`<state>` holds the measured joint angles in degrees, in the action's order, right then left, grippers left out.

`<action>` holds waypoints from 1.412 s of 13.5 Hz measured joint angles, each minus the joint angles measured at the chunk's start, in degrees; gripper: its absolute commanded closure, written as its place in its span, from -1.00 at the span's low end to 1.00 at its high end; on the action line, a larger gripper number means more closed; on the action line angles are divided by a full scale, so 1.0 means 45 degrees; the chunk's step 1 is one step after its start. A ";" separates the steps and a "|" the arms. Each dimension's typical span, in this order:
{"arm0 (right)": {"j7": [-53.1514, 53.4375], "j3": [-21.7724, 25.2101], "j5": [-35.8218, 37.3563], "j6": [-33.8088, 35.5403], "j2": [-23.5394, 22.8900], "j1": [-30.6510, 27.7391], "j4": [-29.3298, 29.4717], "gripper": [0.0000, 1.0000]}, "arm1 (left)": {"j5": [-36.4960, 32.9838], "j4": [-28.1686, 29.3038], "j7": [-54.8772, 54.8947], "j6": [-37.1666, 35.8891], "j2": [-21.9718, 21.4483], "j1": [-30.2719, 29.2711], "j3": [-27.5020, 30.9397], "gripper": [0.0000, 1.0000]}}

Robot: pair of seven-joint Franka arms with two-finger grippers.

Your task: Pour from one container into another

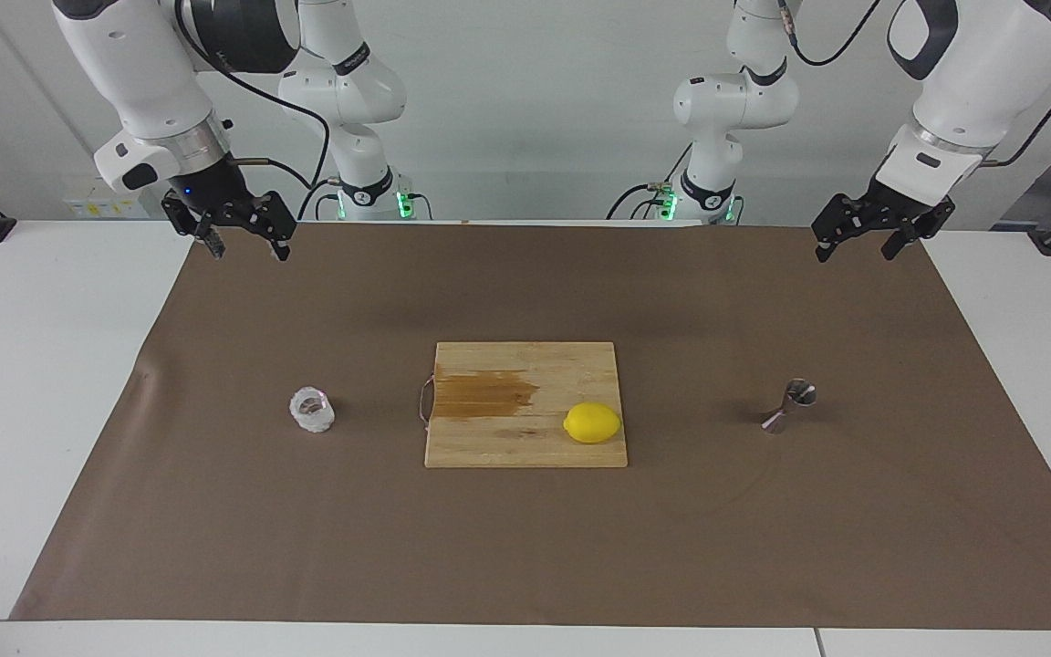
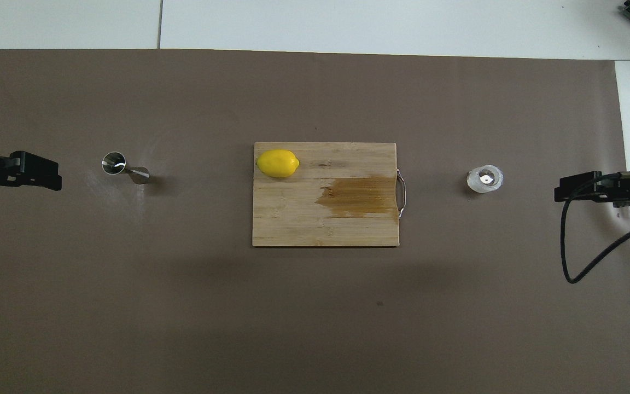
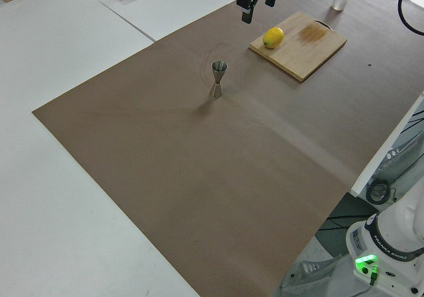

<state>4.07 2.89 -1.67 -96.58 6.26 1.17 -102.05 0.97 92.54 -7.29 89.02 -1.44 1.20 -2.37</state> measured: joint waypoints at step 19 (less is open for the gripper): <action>0.0000 0.0000 0.0000 0.0000 0.0000 0.0000 0.0000 -1.00 | 0.7844 0.4209 -1.0426 0.5559 0.1353 -0.3111 0.0118 -1.00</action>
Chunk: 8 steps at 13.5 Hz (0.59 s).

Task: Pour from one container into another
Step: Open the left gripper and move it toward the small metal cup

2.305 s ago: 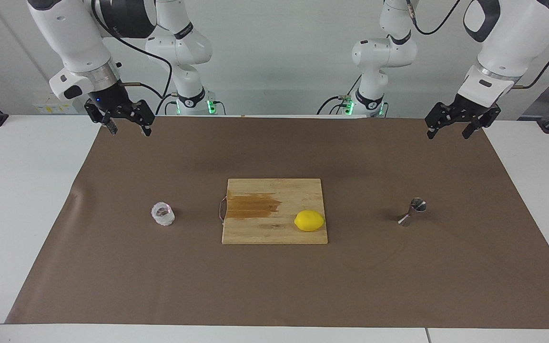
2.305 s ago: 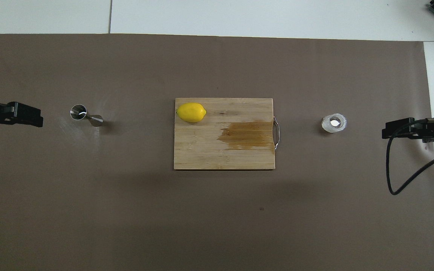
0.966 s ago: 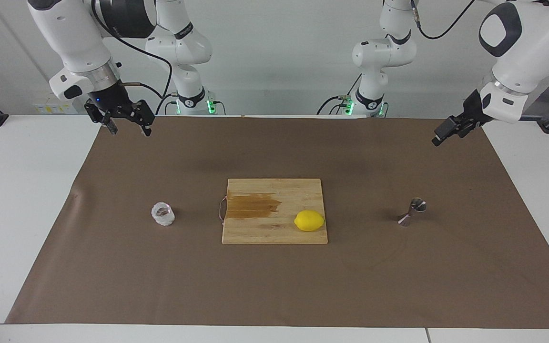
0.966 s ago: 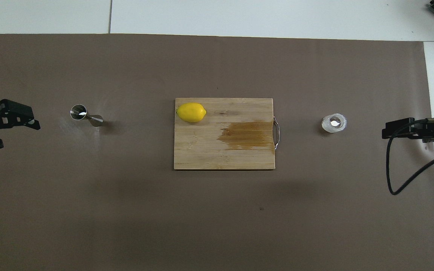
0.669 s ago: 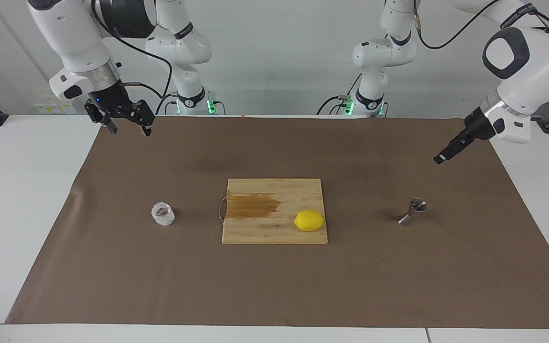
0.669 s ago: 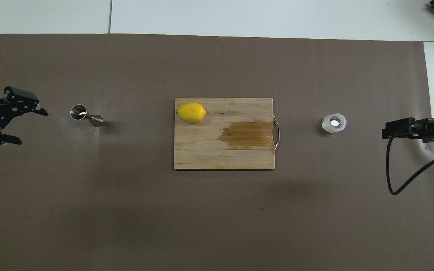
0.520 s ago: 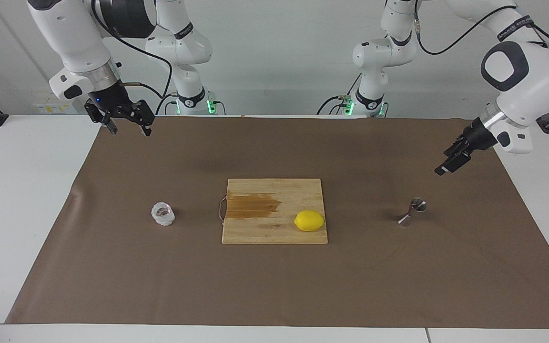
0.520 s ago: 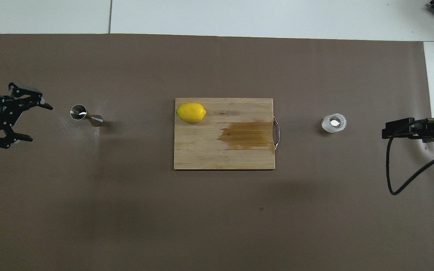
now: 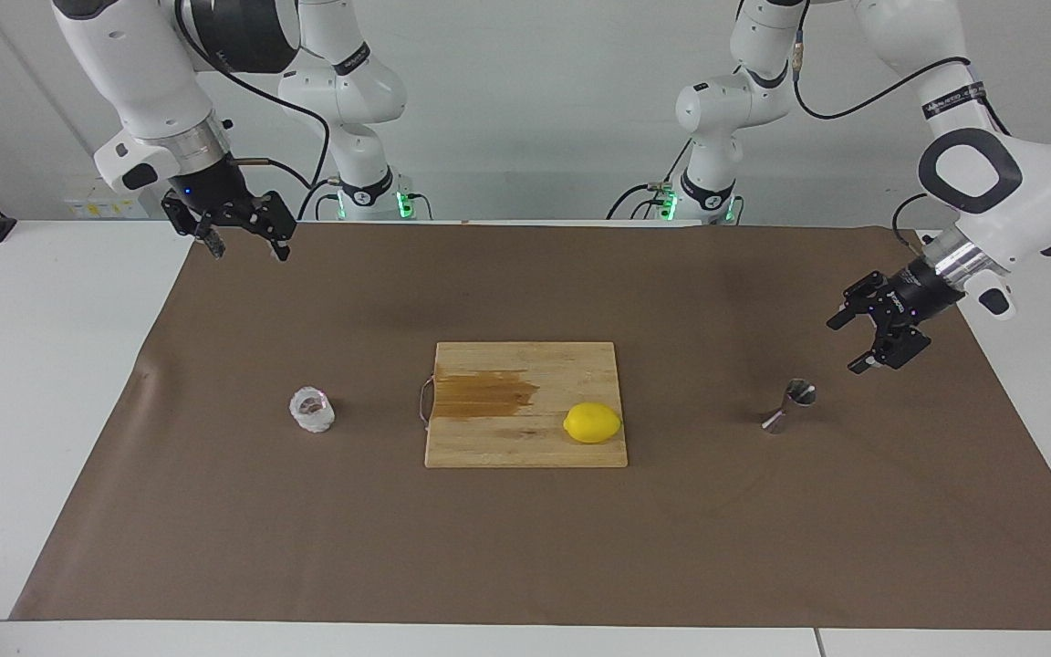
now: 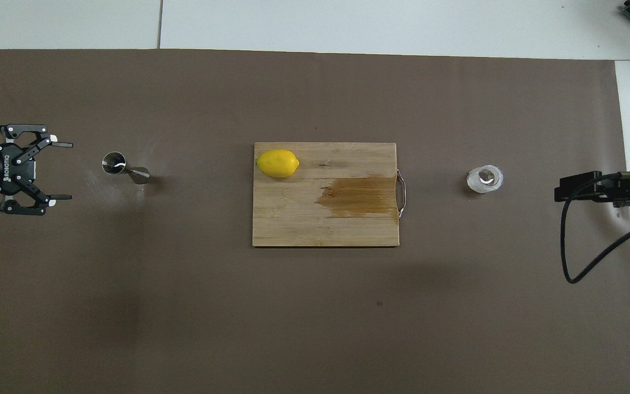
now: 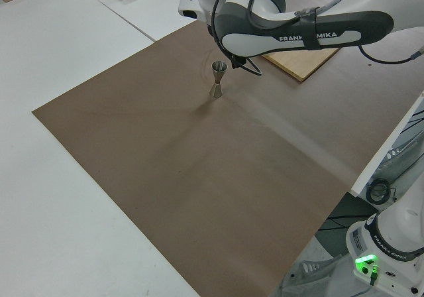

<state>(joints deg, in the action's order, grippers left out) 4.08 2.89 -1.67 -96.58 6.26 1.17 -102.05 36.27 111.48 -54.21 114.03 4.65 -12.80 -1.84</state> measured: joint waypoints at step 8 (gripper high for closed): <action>0.0000 0.0000 0.0000 0.0000 0.0000 0.0000 0.0000 -1.00 | 0.1259 0.0335 -0.0102 0.1939 0.1237 0.0303 -0.0263 -1.00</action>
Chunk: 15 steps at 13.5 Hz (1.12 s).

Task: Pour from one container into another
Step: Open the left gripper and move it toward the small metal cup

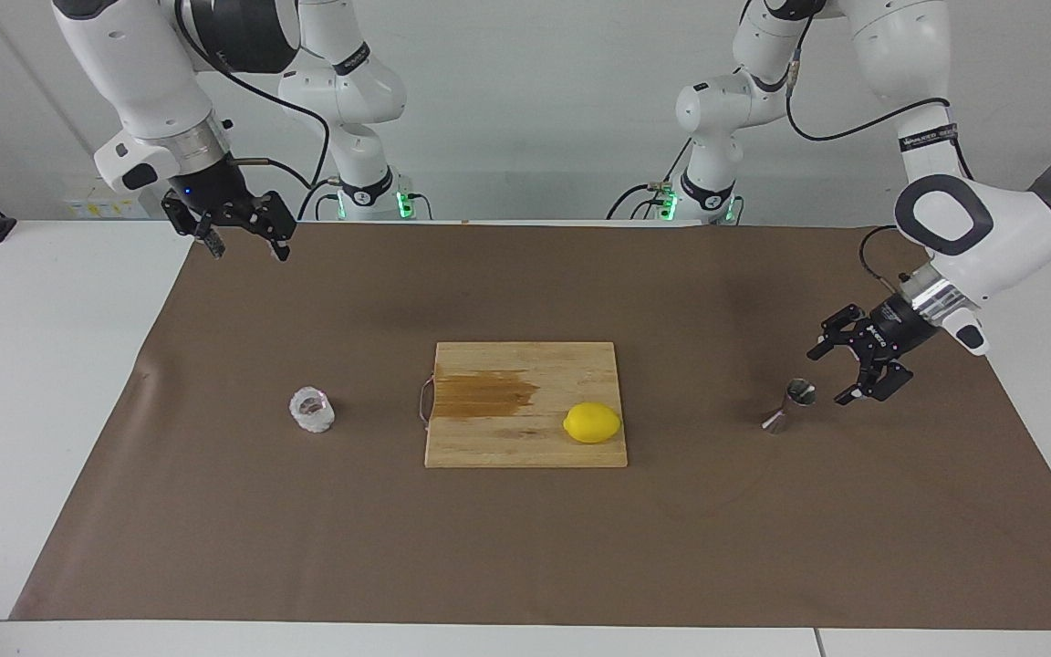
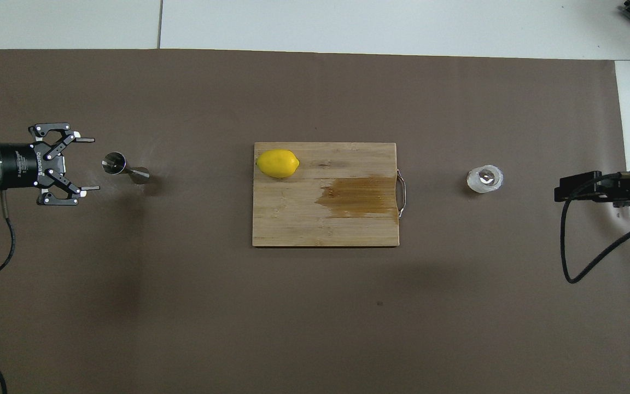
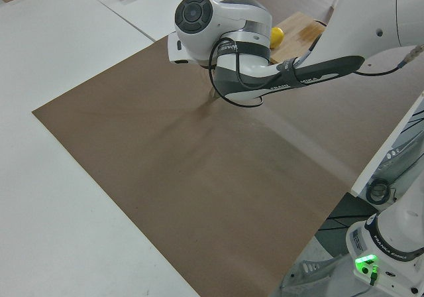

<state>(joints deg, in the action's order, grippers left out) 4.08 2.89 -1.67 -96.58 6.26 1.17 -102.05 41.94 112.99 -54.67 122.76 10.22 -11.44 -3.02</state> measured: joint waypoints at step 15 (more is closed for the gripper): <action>0.0000 0.0000 0.0000 0.0000 0.0000 0.0000 0.0000 -1.00 | 0.0004 -0.0029 -0.0032 -0.0194 -0.0117 0.0165 0.0044 -1.00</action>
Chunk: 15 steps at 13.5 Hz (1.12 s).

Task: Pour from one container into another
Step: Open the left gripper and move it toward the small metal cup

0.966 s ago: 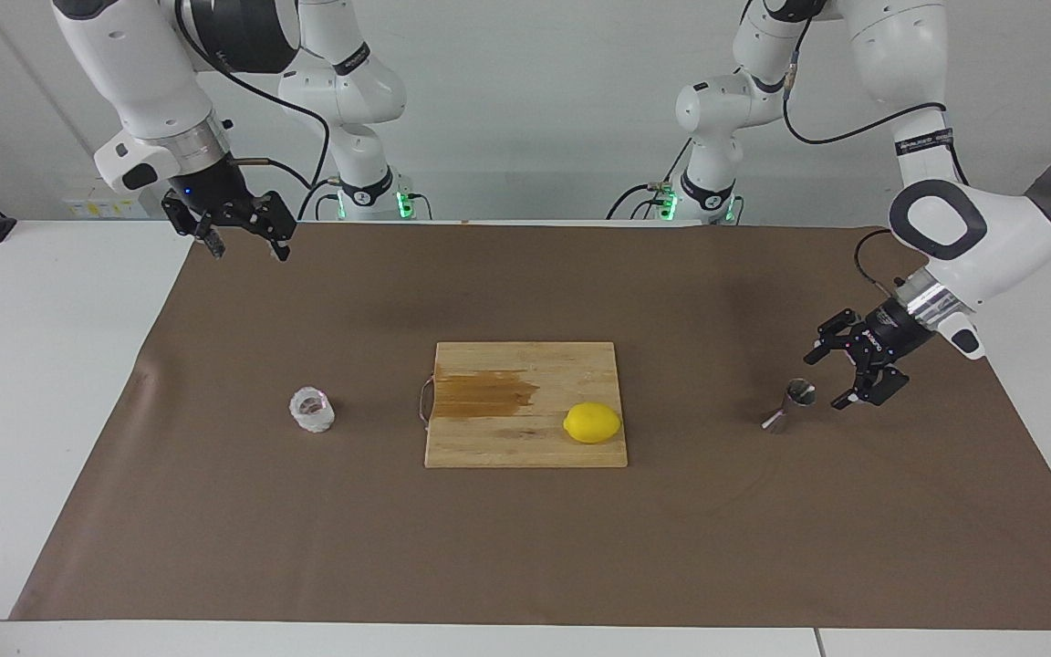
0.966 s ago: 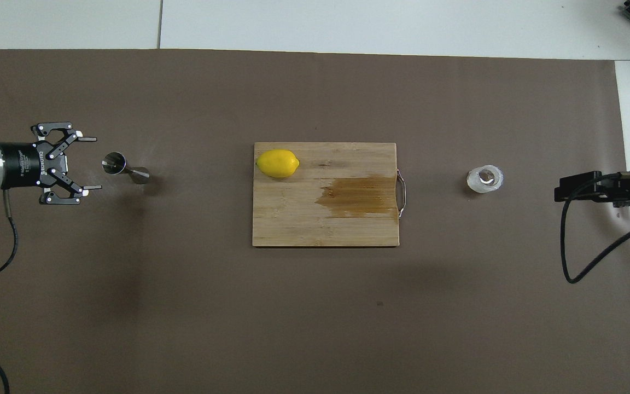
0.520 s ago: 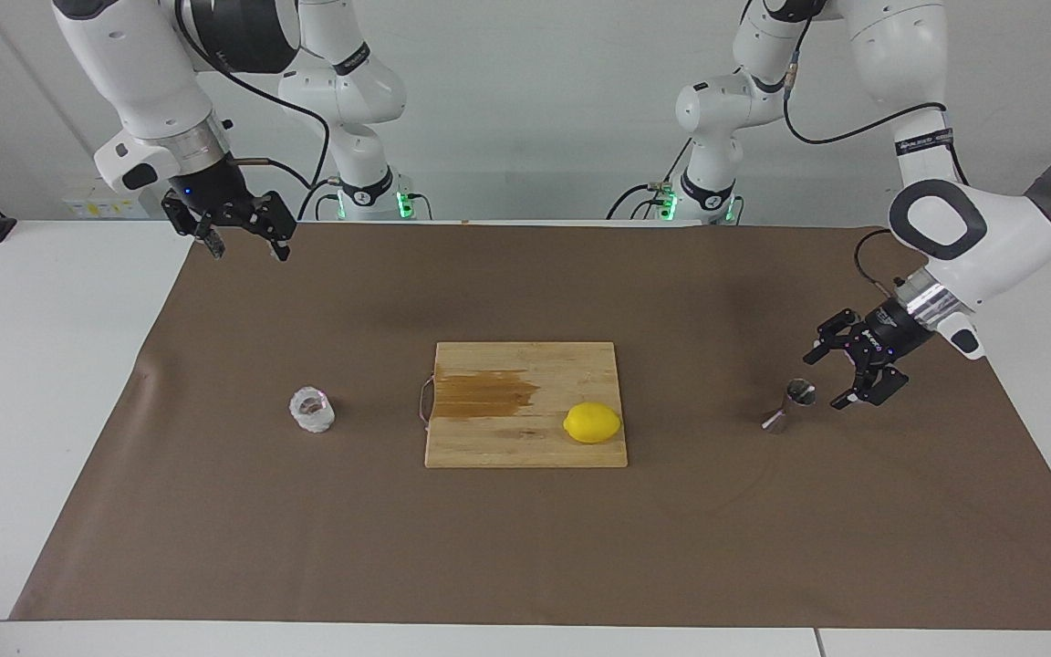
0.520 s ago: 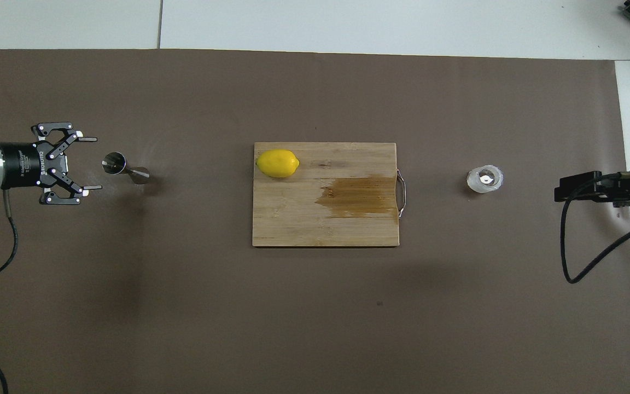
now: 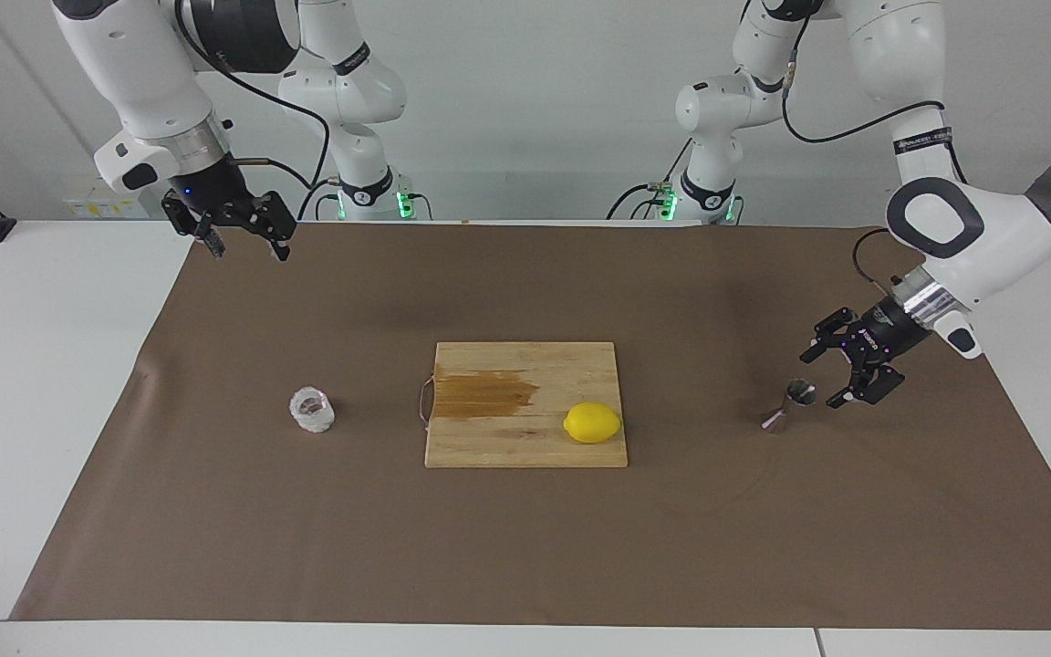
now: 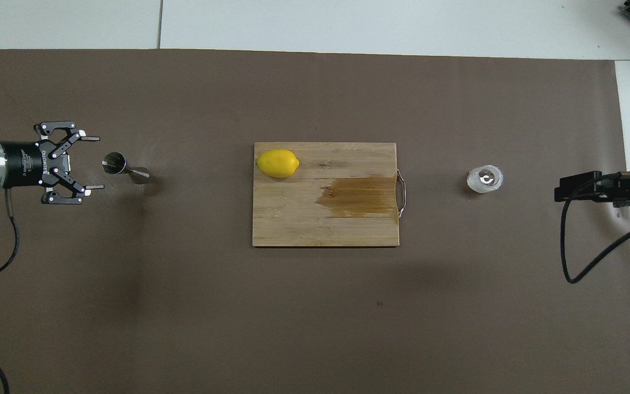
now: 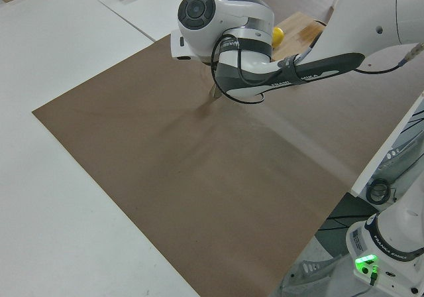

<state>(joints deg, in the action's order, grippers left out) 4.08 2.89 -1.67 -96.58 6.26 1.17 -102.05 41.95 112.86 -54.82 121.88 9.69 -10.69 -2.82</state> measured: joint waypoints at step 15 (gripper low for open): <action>0.0000 0.0000 0.0000 0.0000 0.0000 0.0000 0.0000 -1.00 | 0.1127 0.0572 -0.1146 0.0251 0.0476 -0.0013 0.0013 -1.00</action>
<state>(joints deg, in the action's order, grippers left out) 4.08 2.89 -1.67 -96.58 6.26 1.17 -102.05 47.03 115.43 -59.97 123.01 11.84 -10.75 -2.77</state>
